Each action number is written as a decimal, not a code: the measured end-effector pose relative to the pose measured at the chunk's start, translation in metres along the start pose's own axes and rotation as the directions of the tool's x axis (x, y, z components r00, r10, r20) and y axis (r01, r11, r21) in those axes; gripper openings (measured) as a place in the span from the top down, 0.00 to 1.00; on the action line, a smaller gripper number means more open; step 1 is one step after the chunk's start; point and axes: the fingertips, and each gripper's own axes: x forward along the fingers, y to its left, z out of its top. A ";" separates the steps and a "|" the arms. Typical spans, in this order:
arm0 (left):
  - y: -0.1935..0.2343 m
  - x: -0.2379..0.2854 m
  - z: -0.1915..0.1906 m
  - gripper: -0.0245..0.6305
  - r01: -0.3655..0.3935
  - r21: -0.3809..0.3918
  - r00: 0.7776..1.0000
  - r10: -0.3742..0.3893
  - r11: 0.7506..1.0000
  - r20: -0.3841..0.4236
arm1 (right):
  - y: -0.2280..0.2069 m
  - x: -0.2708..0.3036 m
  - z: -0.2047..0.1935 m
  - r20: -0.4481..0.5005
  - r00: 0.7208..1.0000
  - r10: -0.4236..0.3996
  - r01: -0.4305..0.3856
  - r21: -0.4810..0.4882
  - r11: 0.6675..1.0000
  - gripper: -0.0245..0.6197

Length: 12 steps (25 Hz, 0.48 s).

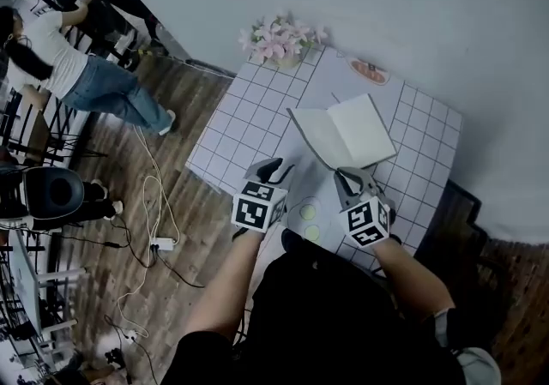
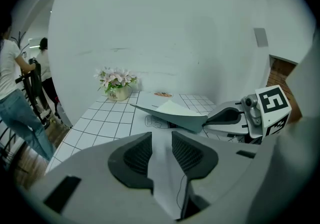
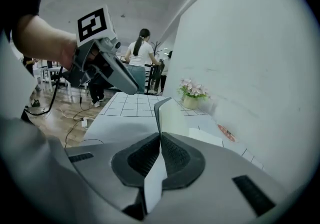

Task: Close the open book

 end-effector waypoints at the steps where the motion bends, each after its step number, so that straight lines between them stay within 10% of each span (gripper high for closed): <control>1: -0.004 0.000 -0.001 0.77 0.010 -0.015 1.000 -0.010 1.000 0.003 | -0.004 -0.006 -0.005 0.001 1.000 -0.005 0.005 0.032 0.999 0.94; 12: -0.025 -0.007 0.001 0.77 -0.022 0.020 1.000 0.022 1.000 0.016 | -0.064 -0.031 -0.045 -0.006 0.992 -0.128 0.126 0.231 0.965 0.94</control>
